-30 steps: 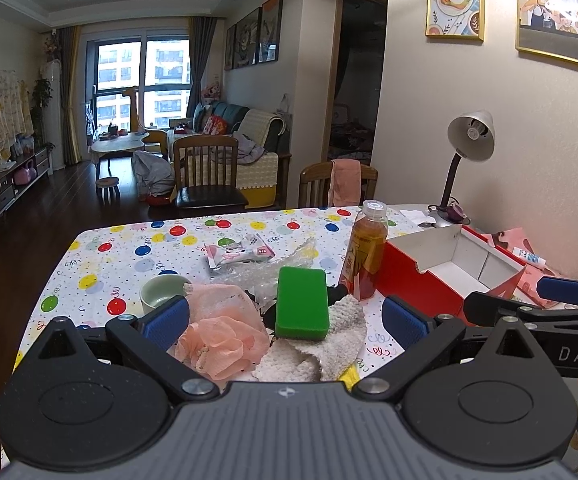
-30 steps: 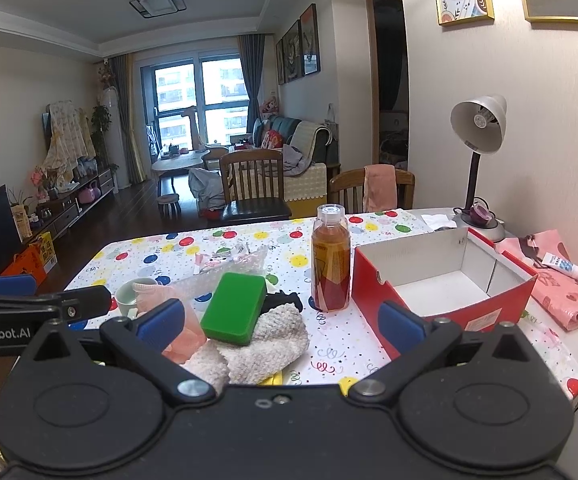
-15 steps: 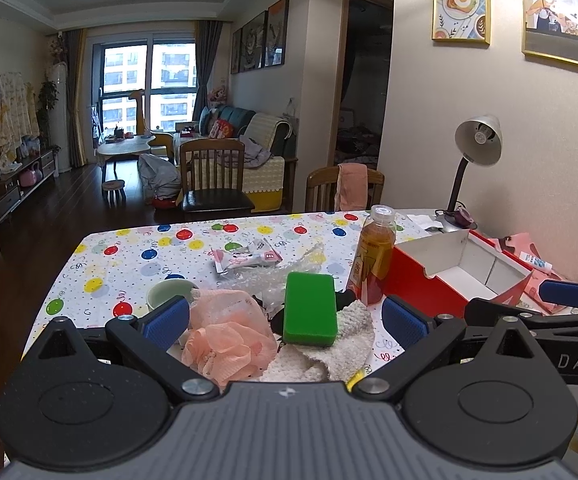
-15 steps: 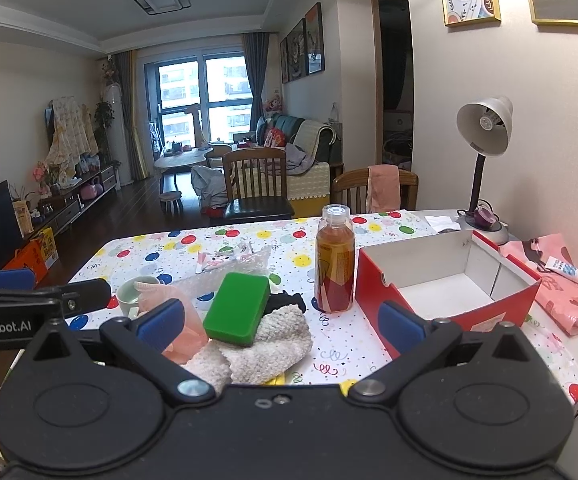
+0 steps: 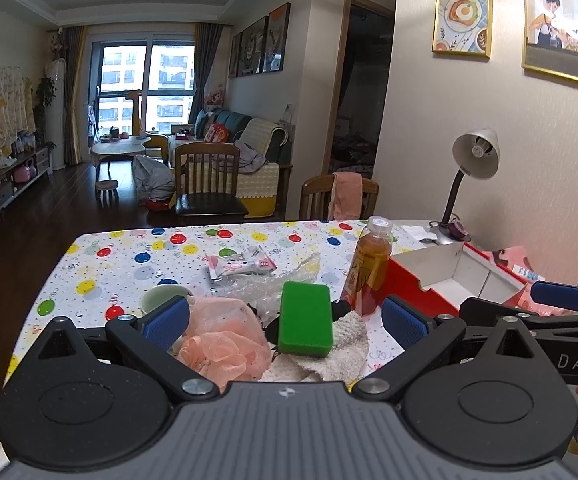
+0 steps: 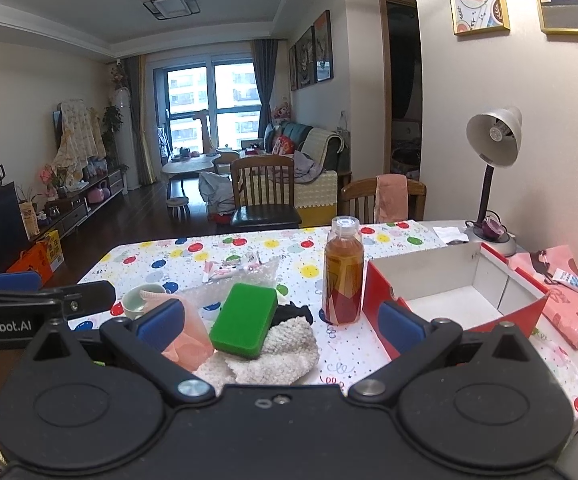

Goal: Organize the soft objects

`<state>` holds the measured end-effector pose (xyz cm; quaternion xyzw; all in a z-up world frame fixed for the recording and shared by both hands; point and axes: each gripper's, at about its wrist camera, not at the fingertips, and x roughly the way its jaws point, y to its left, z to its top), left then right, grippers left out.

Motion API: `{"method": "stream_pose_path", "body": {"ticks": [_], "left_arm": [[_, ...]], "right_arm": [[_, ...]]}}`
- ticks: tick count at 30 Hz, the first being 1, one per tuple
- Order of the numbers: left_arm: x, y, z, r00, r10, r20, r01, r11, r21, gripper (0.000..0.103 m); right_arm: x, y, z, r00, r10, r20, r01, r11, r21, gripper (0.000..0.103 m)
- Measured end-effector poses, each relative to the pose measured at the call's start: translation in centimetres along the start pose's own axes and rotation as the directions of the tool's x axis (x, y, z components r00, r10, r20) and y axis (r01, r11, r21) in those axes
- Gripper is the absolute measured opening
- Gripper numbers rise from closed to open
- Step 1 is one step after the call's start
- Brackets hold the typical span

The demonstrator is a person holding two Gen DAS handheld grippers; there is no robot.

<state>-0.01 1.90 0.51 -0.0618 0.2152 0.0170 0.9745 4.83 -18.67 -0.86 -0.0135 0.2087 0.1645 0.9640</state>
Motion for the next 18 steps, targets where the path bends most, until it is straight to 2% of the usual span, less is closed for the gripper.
{"method": "stream_pose_path", "body": {"ticks": [18], "left_arm": [[1.2,0.3,0.7,0.999,-0.011,0.033,0.011,1.000,-0.009,0.103]], "right_arm": [[0.8,0.1,0.9,0.999,0.012,0.038,-0.011,0.999,-0.030,0.103]]}}
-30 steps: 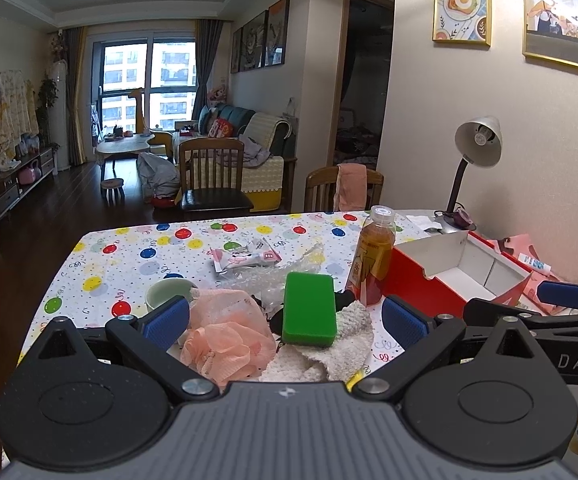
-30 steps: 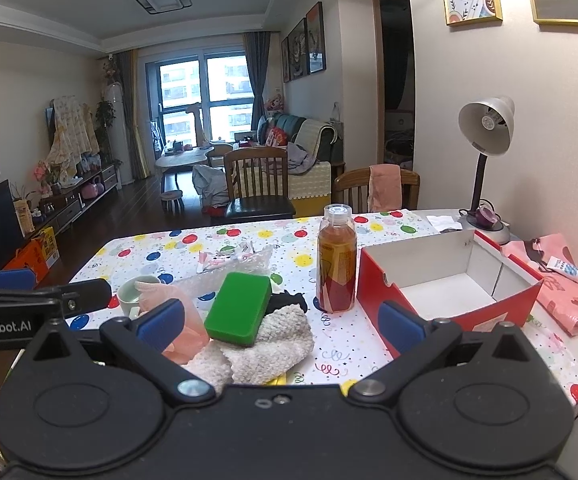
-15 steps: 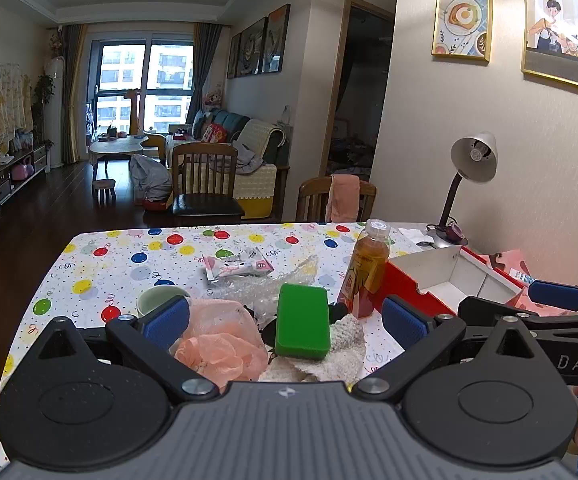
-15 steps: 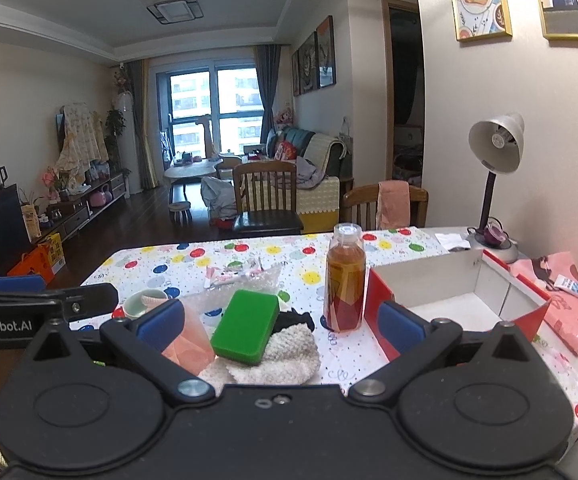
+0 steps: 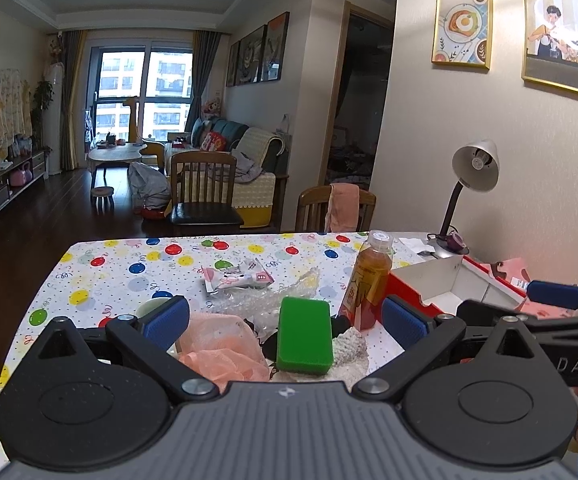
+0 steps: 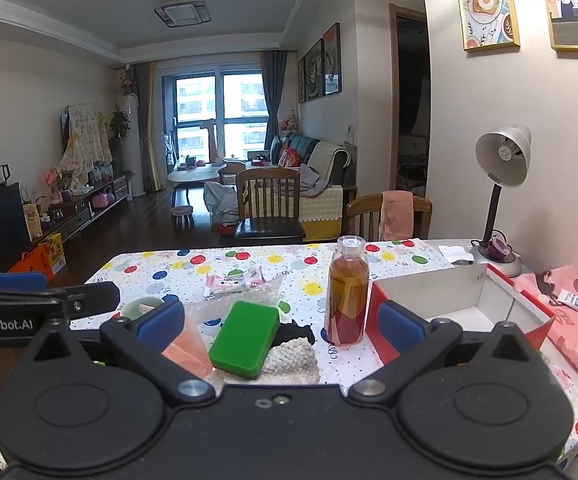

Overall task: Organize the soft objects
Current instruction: 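Grasp the pink mesh puff with the left tool while the right tool grasps the green sponge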

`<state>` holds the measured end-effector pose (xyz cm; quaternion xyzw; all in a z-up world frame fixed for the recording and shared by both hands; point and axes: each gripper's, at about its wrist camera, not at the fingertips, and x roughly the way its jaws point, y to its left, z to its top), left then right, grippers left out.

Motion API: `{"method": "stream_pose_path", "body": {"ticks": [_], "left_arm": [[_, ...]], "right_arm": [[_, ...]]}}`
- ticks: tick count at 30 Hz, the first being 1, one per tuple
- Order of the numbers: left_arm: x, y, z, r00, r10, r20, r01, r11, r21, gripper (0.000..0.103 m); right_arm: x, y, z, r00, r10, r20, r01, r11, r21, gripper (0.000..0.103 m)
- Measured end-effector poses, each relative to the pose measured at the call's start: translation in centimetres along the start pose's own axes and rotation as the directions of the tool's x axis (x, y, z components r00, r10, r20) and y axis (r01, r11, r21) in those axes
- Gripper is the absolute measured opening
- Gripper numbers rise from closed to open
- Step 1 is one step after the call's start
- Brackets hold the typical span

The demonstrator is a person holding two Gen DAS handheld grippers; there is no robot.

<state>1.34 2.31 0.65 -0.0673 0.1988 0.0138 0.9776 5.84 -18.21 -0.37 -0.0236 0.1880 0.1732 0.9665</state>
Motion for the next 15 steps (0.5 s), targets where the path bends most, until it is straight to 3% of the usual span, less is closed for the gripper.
{"method": "stream_pose_path", "body": {"ticks": [9,15], "left_arm": [[2.4,1.0,-0.1,0.999,0.033,0.010,-0.033,0.999,0.029,0.103],[6.0,2.2,-1.6,0.997,0.047,-0.065,-0.045,0.998,0.036,0.103]], "right_arm": [[2.4,-0.4,0.4,0.999,0.025,-0.037,-0.025,1.000,-0.012,0.103],[5.4,-1.2,-0.1,0.992,0.047,-0.114,-0.047,0.999,0.004,0.101]]}}
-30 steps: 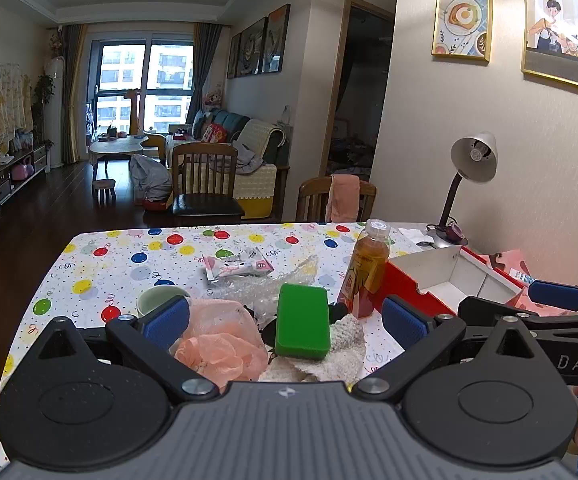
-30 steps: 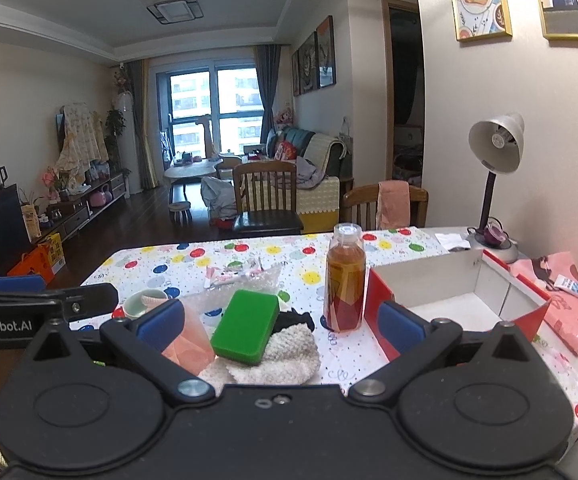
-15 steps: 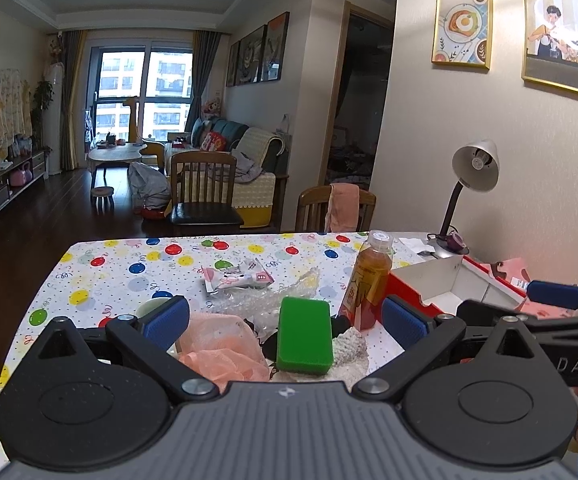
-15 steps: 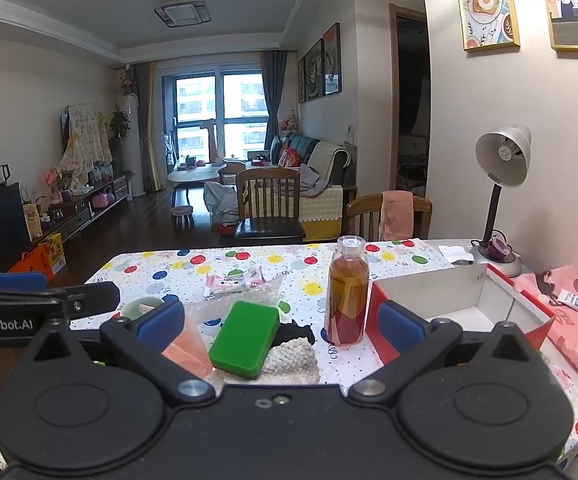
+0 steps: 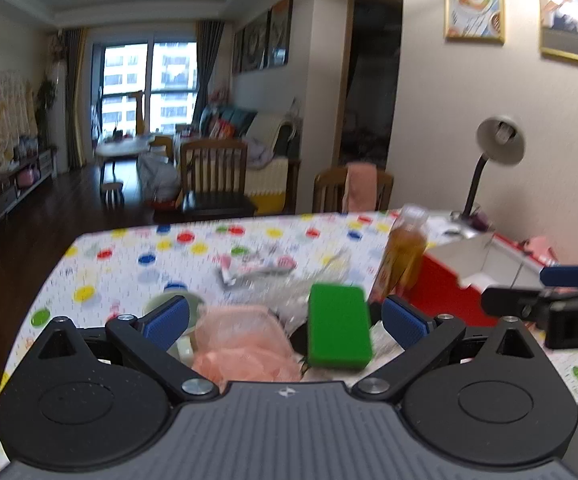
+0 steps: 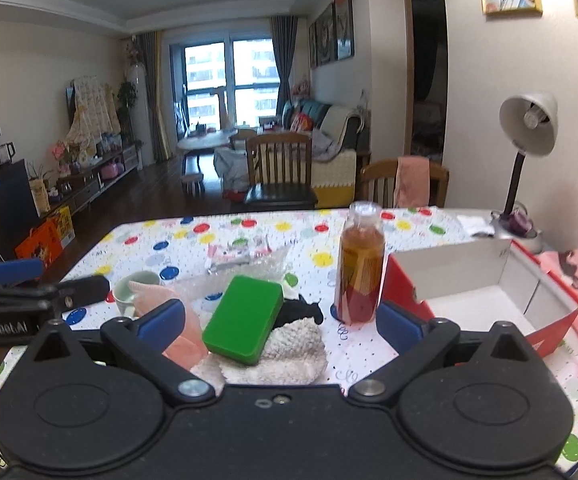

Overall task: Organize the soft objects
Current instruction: 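Grasp the pink mesh puff with the left tool while the right tool grasps the green sponge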

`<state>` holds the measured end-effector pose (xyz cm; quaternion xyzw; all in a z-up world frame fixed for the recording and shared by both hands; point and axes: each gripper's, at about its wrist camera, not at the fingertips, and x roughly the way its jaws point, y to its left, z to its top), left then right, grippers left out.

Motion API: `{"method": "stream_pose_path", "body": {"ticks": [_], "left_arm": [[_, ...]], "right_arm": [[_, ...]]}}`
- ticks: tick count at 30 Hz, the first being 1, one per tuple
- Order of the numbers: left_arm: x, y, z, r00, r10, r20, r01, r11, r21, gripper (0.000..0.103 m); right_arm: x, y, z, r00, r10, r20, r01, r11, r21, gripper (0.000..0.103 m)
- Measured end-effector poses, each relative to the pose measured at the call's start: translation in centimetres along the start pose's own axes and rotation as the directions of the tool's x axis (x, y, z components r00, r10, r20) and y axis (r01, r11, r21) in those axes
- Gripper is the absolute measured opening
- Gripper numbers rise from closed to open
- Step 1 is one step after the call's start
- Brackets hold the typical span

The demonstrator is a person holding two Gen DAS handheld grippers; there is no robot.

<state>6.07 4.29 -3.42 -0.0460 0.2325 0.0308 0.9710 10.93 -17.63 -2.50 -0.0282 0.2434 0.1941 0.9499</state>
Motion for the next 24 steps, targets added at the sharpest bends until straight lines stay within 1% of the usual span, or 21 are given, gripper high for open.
{"method": "stream_pose_path", "body": {"ticks": [3,5,7,10,15,19,24], "left_arm": [[2.4,0.9,-0.6,0.998,0.013,-0.064,-0.015,0.999,-0.032,0.103],[4.0,1.4,-1.2,0.996,0.019,-0.088,-0.023,0.999,-0.045,0.103],[5.3,1.6,-1.8,0.993,0.048,-0.106,-0.052,0.998,-0.041,0.103],[7.1,1.8,-2.8,0.988,0.072,-0.136,-0.078,0.996,-0.037,0.103],[9.9,2.2,-4.4,0.972,0.131,-0.196,-0.141,0.989,-0.042,0.103],[11.5,2.4,-5.0,0.963,0.145,-0.226,-0.163,0.984,-0.065,0.103],[13.3,2.6,-5.9,0.949,0.161,-0.271,-0.192,0.977,-0.091,0.103]], "right_arm": [[1.8,-0.4,0.2,1.000,0.005,-0.030,-0.005,1.000,-0.002,0.101],[3.2,-0.5,0.3,0.999,0.009,-0.048,-0.010,1.000,-0.004,0.101],[4.6,-0.6,0.4,0.998,0.020,-0.066,-0.020,1.000,-0.007,0.101],[6.6,-0.4,0.9,0.995,0.035,-0.094,-0.036,0.999,-0.011,0.100],[10.3,0.4,1.1,0.988,0.052,-0.144,-0.056,0.998,-0.028,0.099],[13.2,0.9,0.8,0.976,0.058,-0.212,-0.063,0.998,-0.017,0.097],[15.9,2.0,0.4,0.965,0.051,-0.257,-0.061,0.998,-0.031,0.094]]}}
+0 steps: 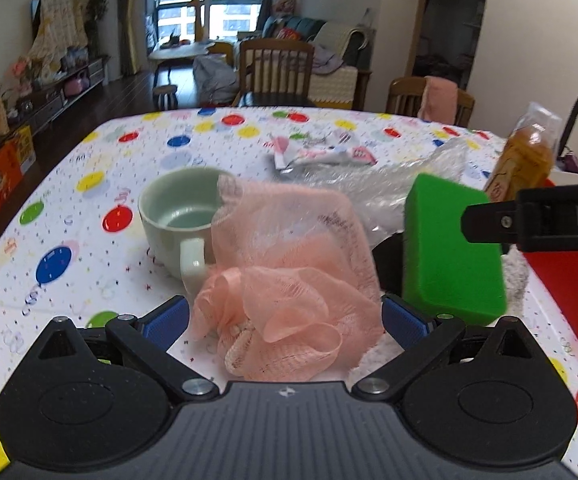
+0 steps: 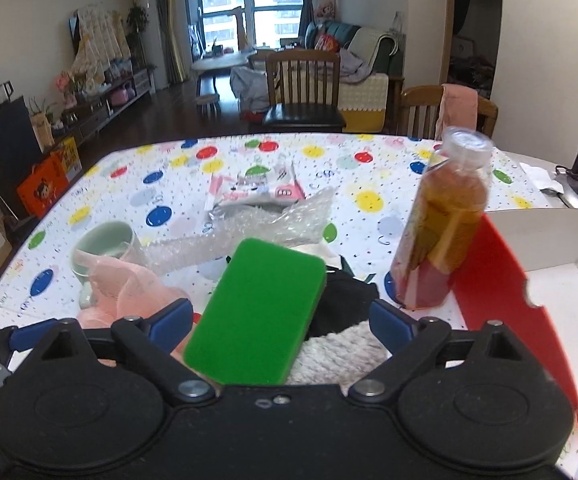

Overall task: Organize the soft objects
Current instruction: 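Grasp the pink mesh puff with the left tool while the right tool grasps the green sponge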

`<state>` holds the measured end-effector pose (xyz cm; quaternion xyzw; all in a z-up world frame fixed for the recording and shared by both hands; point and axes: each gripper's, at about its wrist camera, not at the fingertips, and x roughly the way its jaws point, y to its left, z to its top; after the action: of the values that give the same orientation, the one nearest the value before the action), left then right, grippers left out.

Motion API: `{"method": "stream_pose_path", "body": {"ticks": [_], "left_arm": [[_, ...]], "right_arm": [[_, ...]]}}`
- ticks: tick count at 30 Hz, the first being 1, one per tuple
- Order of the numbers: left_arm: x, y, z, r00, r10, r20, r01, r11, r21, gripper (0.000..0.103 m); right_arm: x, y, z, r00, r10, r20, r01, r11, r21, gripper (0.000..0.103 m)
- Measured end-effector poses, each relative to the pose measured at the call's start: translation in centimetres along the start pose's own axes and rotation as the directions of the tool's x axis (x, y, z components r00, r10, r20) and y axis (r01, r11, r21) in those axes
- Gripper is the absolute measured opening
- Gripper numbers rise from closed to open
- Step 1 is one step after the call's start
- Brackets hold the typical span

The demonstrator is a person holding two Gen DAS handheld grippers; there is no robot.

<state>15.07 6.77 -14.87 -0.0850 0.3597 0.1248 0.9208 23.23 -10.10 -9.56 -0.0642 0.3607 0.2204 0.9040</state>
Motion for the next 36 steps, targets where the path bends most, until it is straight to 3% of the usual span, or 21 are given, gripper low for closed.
{"method": "stream_pose_path", "body": {"ticks": [12,18,21,28,36], "left_arm": [[2.9,-0.1,-0.5,0.997,0.001,-0.076,-0.005,0.999,-0.049,0.102],[3.4,0.5,-0.1,0.995,-0.022,-0.094,0.012,0.994,-0.105,0.081],[3.4,0.8,0.1,0.994,-0.029,-0.104,0.017,0.993,-0.117,0.061],[2.8,1.0,0.0,0.994,-0.037,-0.104,0.026,0.994,-0.105,0.039],[0.7,1.1,-0.1,0.997,-0.054,-0.058,0.049,0.996,-0.073,0.029]], "right_arm": [[4.7,0.9,0.3,0.995,-0.051,-0.089,0.051,0.999,-0.001,0.089],[5.0,1.3,0.5,0.994,-0.052,-0.097,0.050,0.999,-0.021,0.080],[5.0,1.3,0.6,0.995,-0.037,-0.096,0.035,0.999,-0.017,0.076],[4.4,0.7,0.7,0.997,-0.020,-0.069,0.020,1.000,0.003,0.059],[3.0,0.7,0.6,1.000,-0.010,-0.015,0.009,1.000,-0.013,0.040]]}}
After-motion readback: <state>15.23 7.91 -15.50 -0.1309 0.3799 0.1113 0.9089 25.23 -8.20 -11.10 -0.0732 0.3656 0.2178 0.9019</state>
